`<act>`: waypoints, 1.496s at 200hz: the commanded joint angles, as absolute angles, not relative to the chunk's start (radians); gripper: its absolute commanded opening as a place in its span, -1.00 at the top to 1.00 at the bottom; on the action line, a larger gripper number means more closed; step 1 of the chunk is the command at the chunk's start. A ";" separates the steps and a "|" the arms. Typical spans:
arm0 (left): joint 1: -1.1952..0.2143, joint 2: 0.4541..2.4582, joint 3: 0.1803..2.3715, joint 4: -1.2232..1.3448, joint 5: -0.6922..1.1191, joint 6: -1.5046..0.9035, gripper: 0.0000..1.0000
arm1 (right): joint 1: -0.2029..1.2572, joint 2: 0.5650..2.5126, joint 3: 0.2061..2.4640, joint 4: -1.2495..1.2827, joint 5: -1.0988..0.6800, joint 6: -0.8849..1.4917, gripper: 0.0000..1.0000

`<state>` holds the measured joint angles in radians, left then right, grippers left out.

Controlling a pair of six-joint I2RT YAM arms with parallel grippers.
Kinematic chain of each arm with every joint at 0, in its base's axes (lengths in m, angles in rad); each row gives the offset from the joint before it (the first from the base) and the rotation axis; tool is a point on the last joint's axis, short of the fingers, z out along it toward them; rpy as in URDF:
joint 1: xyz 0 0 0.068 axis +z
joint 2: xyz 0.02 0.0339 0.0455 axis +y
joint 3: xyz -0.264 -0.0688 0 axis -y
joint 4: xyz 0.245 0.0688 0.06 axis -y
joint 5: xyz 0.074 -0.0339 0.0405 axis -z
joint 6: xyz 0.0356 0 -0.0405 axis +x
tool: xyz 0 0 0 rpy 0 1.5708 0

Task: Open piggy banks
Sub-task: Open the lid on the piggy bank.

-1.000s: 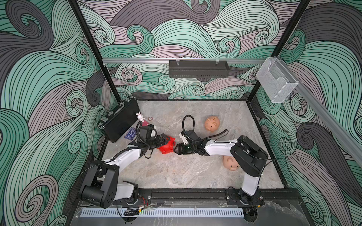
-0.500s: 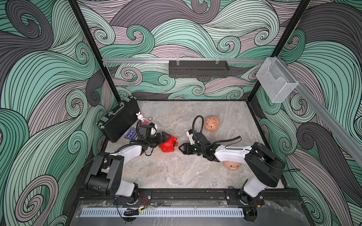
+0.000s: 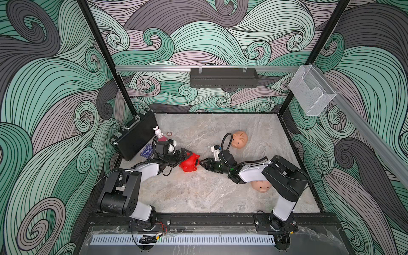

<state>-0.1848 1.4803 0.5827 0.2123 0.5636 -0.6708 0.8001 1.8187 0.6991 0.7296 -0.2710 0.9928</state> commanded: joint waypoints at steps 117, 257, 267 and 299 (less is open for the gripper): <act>-0.175 1.515 0.535 0.079 0.543 -0.650 -0.82 | 0.801 1.952 0.723 0.991 -0.343 1.184 0.56; -0.173 1.520 0.538 0.078 0.546 -0.647 -0.81 | 0.816 2.007 0.719 1.117 -0.382 1.225 0.64; -0.173 1.519 0.538 0.078 0.546 -0.647 -0.81 | 0.818 2.006 0.716 1.122 -0.383 1.224 0.63; -0.173 1.517 0.540 0.075 0.545 -0.647 -0.81 | 0.827 2.003 0.702 1.135 -0.374 1.229 0.62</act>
<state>-0.1722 1.4837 0.5735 0.2192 0.5819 -0.6704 0.8108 1.9965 0.7055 1.0744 -0.3706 1.2171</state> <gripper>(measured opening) 0.908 0.189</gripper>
